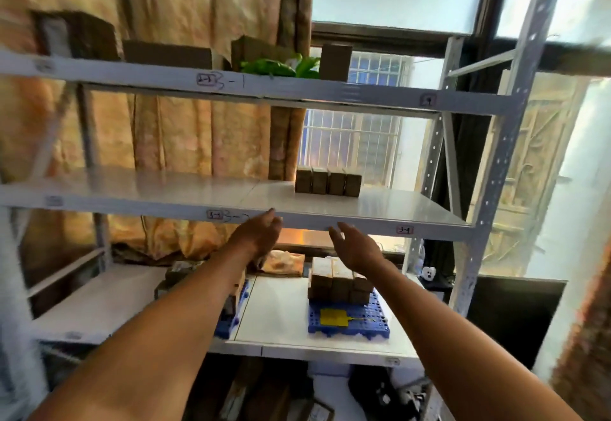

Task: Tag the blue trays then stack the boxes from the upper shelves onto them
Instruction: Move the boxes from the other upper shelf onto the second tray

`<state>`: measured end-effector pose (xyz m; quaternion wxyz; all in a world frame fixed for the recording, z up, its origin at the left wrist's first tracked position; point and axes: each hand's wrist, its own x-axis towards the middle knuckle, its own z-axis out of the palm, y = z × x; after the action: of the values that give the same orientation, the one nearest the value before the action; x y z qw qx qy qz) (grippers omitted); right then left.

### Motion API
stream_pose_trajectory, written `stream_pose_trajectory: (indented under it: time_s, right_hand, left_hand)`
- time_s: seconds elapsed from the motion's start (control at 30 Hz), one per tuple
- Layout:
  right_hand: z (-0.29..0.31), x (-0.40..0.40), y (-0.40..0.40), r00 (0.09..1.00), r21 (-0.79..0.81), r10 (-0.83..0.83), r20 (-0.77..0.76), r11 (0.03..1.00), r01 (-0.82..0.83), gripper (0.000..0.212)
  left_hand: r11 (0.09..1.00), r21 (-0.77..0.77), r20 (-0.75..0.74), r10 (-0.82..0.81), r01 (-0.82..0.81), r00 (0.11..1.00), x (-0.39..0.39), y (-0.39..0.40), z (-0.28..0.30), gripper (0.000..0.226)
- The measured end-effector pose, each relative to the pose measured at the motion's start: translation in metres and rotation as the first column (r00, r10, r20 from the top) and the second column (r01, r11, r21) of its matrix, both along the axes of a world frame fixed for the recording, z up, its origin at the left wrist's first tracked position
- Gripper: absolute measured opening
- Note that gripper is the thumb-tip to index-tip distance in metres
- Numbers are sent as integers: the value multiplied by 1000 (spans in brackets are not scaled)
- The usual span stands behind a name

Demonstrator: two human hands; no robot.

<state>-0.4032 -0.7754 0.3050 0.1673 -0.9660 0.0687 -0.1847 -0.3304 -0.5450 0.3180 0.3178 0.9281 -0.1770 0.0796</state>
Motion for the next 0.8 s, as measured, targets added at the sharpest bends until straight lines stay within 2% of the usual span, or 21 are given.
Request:
stream_pose_trajectory:
  time_s: [0.07, 0.17, 0.23, 0.4, 0.5, 0.57, 0.7, 0.8]
  right_hand:
    - [12, 8, 2, 1000, -22, 6, 21, 1000, -6, 46]
    - [22, 25, -4, 997, 165, -57, 51, 985, 48, 55]
    - [23, 41, -9, 996, 227, -56, 65, 973, 40, 58]
    - [33, 107, -33, 984, 176, -42, 175, 984, 10, 60]
    - [46, 164, -45, 980, 203, -23, 199, 979, -18, 56]
    - [51, 201, -52, 980, 217, -11, 199, 976, -33, 54]
    - [55, 270, -63, 974, 268, 44, 220, 958, -104, 64]
    - [56, 313, -69, 968, 193, -2, 250, 980, -47, 66]
  left_hand:
    - [999, -45, 17, 7, -7, 1000, 6, 3, 16, 61]
    - [998, -68, 38, -7, 10, 999, 23, -5, 30, 60]
    - [998, -66, 32, -21, 23, 999, 40, -17, 31, 60]
    - [994, -94, 17, -46, 47, 999, 102, -57, 29, 60]
    - [992, -116, 45, -42, 47, 998, 155, -78, 27, 55]
    - [988, -150, 10, -30, 31, 1000, 191, -92, 24, 53]
    - [955, -294, -119, -8, -27, 993, 248, -125, 22, 67]
    - [956, -292, -54, 7, -23, 999, 281, -145, 19, 71]
